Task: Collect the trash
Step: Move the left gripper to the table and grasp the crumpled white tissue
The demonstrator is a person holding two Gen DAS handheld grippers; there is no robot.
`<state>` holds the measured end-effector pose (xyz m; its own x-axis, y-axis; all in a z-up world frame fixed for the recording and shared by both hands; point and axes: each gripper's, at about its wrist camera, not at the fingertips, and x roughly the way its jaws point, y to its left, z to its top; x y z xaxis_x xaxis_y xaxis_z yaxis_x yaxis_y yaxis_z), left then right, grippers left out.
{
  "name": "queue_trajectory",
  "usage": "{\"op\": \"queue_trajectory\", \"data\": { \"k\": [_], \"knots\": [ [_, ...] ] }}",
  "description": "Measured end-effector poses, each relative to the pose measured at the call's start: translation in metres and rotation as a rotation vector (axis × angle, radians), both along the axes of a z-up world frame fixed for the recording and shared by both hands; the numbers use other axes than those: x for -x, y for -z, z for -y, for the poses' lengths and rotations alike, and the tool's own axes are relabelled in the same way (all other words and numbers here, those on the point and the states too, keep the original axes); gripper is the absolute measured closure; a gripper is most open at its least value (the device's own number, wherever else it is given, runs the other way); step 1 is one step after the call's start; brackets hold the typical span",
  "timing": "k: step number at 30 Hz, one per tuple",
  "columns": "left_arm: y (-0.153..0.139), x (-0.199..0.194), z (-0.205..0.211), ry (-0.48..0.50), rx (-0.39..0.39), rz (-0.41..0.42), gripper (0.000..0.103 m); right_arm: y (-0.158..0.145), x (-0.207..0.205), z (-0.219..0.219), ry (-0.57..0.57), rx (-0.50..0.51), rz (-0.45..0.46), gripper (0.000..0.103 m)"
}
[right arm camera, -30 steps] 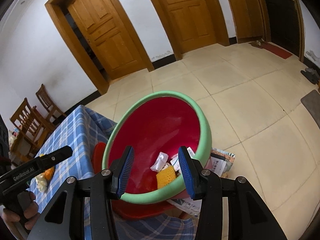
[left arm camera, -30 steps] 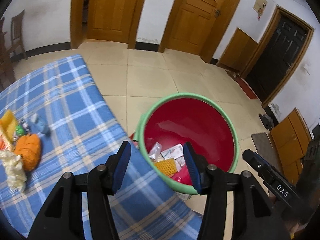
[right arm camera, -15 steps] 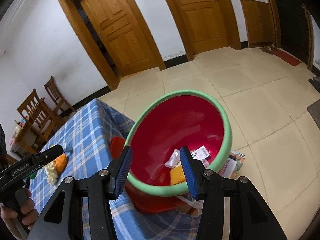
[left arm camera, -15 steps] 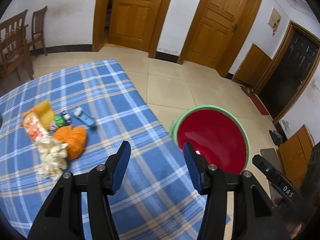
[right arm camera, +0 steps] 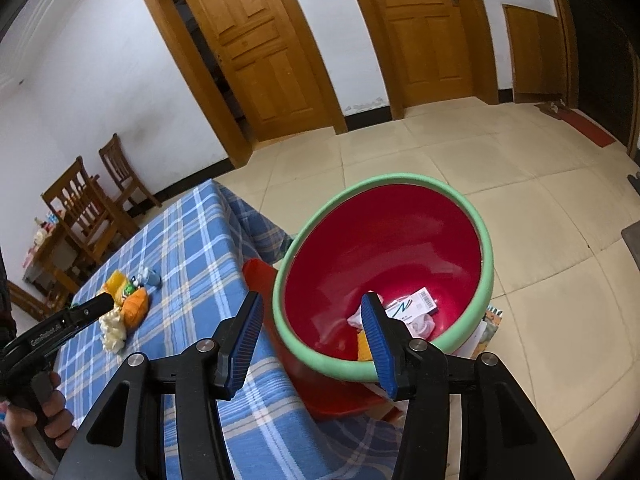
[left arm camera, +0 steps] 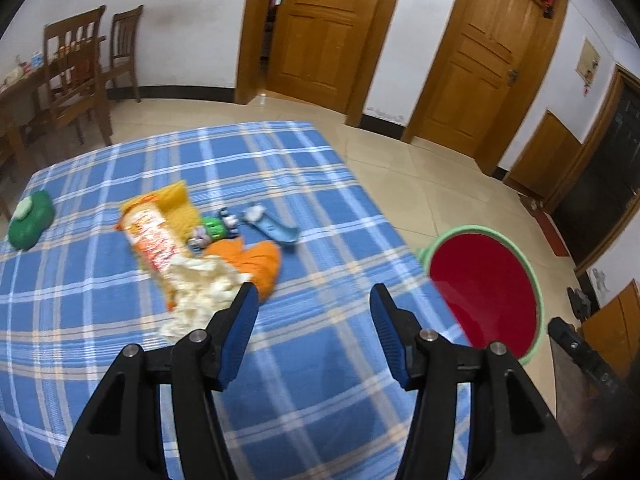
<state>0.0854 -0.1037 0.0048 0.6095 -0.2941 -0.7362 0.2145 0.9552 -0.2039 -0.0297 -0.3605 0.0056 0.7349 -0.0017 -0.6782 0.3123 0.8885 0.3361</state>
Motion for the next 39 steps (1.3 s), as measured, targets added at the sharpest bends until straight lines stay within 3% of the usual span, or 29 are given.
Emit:
{"op": "queue_trajectory", "data": {
  "k": [12,27,31,39],
  "knots": [
    [0.03,-0.018,-0.044,-0.135,-0.009,-0.064,0.043,0.004,-0.011,-0.016,-0.036,0.004,-0.025,0.051],
    [0.059,-0.026,-0.054,-0.177,-0.031,-0.127,0.043,0.008,-0.02,-0.027,-0.063,0.007,-0.044,0.051],
    [0.06,-0.024,-0.057,-0.172,-0.021,-0.127,0.06,0.009,-0.021,-0.031,-0.075,0.007,-0.047,0.051],
    [0.047,-0.014,-0.069,-0.173,0.004,-0.092,0.07,0.007,-0.025,-0.041,-0.106,0.01,-0.045,0.051]
  ]
}}
